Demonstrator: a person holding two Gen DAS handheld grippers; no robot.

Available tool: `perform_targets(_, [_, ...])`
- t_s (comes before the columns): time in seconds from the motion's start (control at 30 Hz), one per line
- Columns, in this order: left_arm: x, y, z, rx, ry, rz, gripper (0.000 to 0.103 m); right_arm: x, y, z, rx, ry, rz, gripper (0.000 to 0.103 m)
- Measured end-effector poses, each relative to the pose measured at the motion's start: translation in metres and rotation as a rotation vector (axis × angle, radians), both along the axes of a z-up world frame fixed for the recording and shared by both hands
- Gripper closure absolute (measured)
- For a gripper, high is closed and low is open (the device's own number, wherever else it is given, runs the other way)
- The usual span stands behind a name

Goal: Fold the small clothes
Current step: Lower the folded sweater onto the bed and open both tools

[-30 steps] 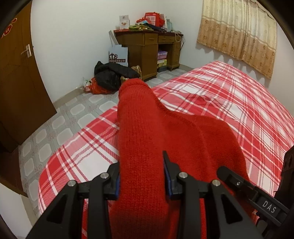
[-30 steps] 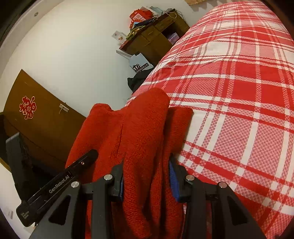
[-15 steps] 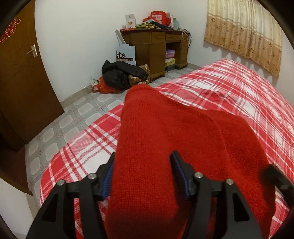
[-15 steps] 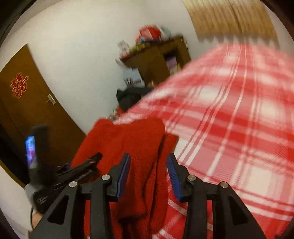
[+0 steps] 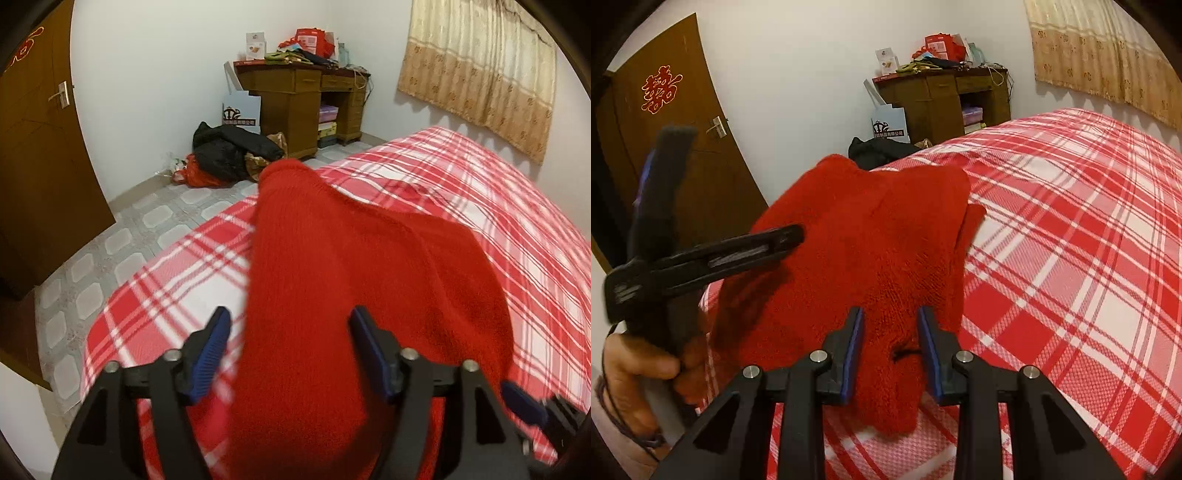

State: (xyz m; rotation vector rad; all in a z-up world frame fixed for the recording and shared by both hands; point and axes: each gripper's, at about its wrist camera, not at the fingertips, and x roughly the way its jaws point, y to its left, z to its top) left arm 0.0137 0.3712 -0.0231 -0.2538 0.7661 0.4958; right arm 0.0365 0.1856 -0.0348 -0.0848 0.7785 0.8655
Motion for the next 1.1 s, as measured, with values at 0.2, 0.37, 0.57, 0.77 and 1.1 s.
perform_targets(0.2, [-0.031,0.004,-0.009,-0.112,-0.046,0.009,0.021,-0.003,-0.008,-0.006,0.004,-0.006,-0.004,0.071])
perform_targets(0.37, [-0.04,-0.007,-0.01,-0.09,-0.047,0.003,0.02,0.003,-0.025,-0.028,0.021,0.095,-0.028,0.063])
perform_targets(0.57, [-0.046,-0.021,-0.001,-0.062,-0.038,-0.03,0.022,-0.002,-0.036,-0.013,0.072,0.127,-0.059,0.063])
perform_targets(0.77, [-0.057,-0.034,0.006,0.008,-0.027,-0.044,0.021,-0.029,-0.058,0.025,0.089,0.022,-0.124,0.063])
perform_targets(1.1, [-0.057,-0.066,-0.001,0.051,0.029,-0.074,0.022,-0.036,-0.072,0.02,0.064,0.056,-0.167,0.061])
